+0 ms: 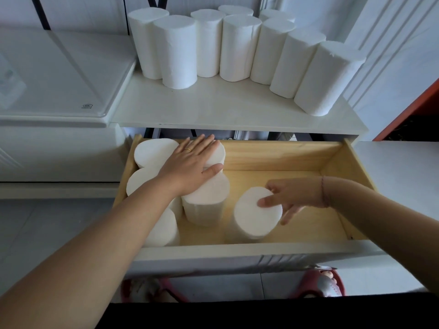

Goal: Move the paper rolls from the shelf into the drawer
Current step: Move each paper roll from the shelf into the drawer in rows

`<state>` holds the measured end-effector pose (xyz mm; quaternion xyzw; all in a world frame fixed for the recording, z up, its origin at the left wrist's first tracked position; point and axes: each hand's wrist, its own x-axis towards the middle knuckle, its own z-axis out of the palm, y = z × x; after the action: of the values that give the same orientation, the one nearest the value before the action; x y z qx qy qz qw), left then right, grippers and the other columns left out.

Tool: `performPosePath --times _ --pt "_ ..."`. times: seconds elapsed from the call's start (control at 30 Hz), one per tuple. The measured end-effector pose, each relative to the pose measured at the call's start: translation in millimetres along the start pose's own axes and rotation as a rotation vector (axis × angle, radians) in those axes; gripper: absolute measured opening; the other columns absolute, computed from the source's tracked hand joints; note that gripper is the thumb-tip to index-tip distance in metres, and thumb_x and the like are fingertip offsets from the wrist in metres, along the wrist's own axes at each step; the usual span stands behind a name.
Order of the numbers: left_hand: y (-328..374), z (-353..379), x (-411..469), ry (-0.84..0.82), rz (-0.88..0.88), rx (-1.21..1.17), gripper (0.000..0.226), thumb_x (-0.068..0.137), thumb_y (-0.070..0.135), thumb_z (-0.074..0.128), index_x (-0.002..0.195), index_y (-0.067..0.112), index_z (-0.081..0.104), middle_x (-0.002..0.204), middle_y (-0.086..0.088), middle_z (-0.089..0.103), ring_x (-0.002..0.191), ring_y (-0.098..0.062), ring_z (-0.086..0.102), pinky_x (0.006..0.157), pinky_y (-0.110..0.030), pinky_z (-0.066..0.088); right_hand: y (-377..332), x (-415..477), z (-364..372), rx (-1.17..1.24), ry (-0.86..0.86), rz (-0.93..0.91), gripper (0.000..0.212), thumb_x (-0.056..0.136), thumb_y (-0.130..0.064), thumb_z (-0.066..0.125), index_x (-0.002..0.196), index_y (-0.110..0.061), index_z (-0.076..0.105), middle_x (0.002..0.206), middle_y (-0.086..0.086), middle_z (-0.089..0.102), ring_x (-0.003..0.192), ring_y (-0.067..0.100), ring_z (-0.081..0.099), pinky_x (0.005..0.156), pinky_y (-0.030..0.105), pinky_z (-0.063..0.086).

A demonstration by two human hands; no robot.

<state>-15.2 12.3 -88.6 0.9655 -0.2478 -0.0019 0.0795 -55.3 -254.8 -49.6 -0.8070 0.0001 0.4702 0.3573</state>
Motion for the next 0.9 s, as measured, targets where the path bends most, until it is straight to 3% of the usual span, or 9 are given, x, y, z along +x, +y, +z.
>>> performPosePath --times 0.1,0.23,0.43,0.53,0.73,0.9 --pt "-0.5 -1.4 -0.2 -0.005 0.000 -0.014 0.066 0.094 0.058 0.012 0.150 0.026 -0.001 0.158 0.010 -0.008 0.143 -0.005 -0.011 0.115 -0.029 -0.011 7.4 -4.1 20.1 0.103 -0.051 0.029 0.045 0.084 -0.041 0.067 0.113 -0.011 0.049 0.109 0.014 0.069 0.089 0.024 0.073 0.074 0.029 0.060" --pt "1.0 -3.6 -2.4 -0.022 -0.004 -0.003 0.065 0.095 0.056 0.013 0.150 0.027 -0.003 0.158 0.010 -0.011 0.143 -0.005 -0.013 0.115 -0.030 -0.011 8.2 -3.1 39.7 0.236 -0.025 0.054 0.037 0.088 -0.041 0.064 0.107 -0.010 0.054 0.099 0.013 0.074 0.084 0.022 0.072 0.072 0.028 0.060" --pt "-2.6 -7.0 -17.6 -0.050 0.027 0.019 0.070 0.087 0.062 0.000 0.148 0.030 -0.012 0.154 0.013 -0.020 0.140 -0.003 -0.021 0.114 -0.028 -0.014 -4.5 -1.6 58.5 0.119 -0.021 0.023 0.046 0.093 -0.049 0.052 0.128 -0.018 0.049 0.116 0.016 0.068 0.086 0.019 0.063 0.088 0.034 0.054" --pt "-4.9 -6.6 -22.9 -0.051 0.025 0.026 0.072 0.083 0.064 -0.005 0.146 0.032 -0.015 0.152 0.016 -0.023 0.139 -0.002 -0.023 0.114 -0.028 -0.015 -14.8 4.0 70.4 0.043 -0.006 0.000 0.055 0.091 -0.054 0.051 0.125 -0.011 0.056 0.104 0.011 0.069 0.082 0.017 0.061 0.085 0.031 0.053" --pt "-5.7 -5.1 -22.5 -0.038 0.025 0.024 0.070 0.084 0.064 -0.005 0.145 0.032 -0.016 0.152 0.014 -0.022 0.139 -0.002 -0.023 0.114 -0.028 -0.015 -31.8 14.7 84.4 -0.037 -0.036 -0.033 0.064 0.090 -0.059 0.048 0.125 -0.006 0.058 0.121 0.018 0.067 0.090 0.020 0.060 0.100 0.040 0.050" --pt "-6.8 -3.8 -21.6 -0.028 0.028 0.020 0.072 0.082 0.065 -0.008 0.145 0.032 -0.016 0.152 0.015 -0.022 0.138 -0.002 -0.024 0.114 -0.028 -0.016 -40.8 24.1 91.5 -0.056 -0.054 -0.054 0.067 0.090 -0.060 0.048 0.123 -0.003 0.060 0.120 0.018 0.067 0.089 0.020 0.060 0.098 0.039 0.050"
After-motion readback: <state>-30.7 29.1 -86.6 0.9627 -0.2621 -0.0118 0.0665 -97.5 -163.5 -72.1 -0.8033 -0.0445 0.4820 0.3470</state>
